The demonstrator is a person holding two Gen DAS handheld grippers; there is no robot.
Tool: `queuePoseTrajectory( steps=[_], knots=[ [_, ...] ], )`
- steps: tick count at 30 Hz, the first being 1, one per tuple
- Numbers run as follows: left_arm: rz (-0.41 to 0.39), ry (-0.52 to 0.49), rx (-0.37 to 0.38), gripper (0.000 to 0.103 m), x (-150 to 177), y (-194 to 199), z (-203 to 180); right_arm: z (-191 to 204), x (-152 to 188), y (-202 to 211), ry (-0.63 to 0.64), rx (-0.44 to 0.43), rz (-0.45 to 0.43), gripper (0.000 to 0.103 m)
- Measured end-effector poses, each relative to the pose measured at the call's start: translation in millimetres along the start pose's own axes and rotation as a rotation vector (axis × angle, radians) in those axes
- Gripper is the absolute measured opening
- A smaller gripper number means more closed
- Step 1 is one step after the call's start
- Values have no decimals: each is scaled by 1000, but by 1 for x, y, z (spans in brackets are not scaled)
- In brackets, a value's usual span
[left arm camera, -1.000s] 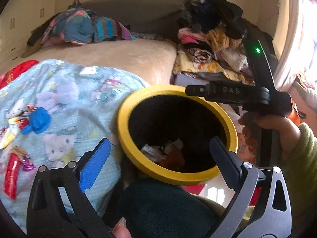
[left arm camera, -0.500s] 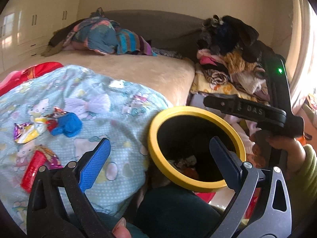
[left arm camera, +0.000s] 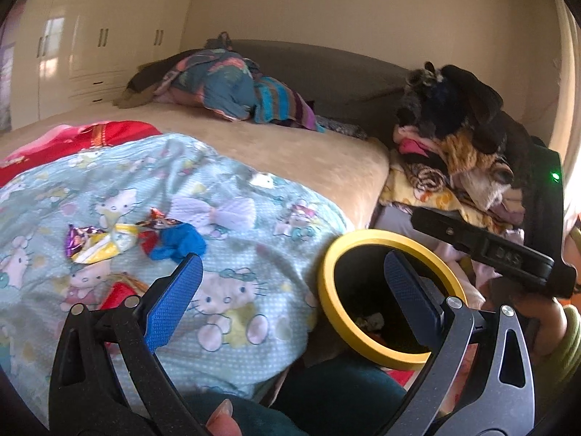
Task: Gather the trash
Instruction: 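Move both tools back over the remaining trash on the blanket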
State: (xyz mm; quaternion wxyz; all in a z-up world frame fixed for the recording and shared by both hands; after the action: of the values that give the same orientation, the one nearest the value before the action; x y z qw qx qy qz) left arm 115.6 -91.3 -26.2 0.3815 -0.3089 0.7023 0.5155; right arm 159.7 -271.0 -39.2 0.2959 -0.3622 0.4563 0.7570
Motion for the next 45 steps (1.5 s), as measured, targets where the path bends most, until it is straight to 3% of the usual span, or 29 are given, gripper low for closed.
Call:
queuePoseTrajectory(
  steps=[15,28,36,45],
  knots=[
    [-74,61,-110,92,-9,23,53,49,-2,1,65,-78,-42,91],
    [-80,132,-190,92,-5,31,102,83,-2,-30,113,-113,-4,94],
    [-35,154,-237,92,10,27,132,90,2,-68,127,-83,47,94],
    [89,178,-274,92,41,5,166,75,2,-108,78,-30,84,94]
  ],
)
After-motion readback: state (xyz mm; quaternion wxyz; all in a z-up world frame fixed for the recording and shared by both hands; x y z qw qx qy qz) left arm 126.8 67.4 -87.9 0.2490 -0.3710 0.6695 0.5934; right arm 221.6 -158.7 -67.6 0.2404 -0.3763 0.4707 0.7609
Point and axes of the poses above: each gripper's, at about its wrist camera, not at the fingertips, and y roughly against the way its jaws point, z to its left, x to its underside, the point moved 5 cm from there along -y, roughly the way its jaws point, and after that the axes turned 3 degrees about -x, right-handed, at the moved point
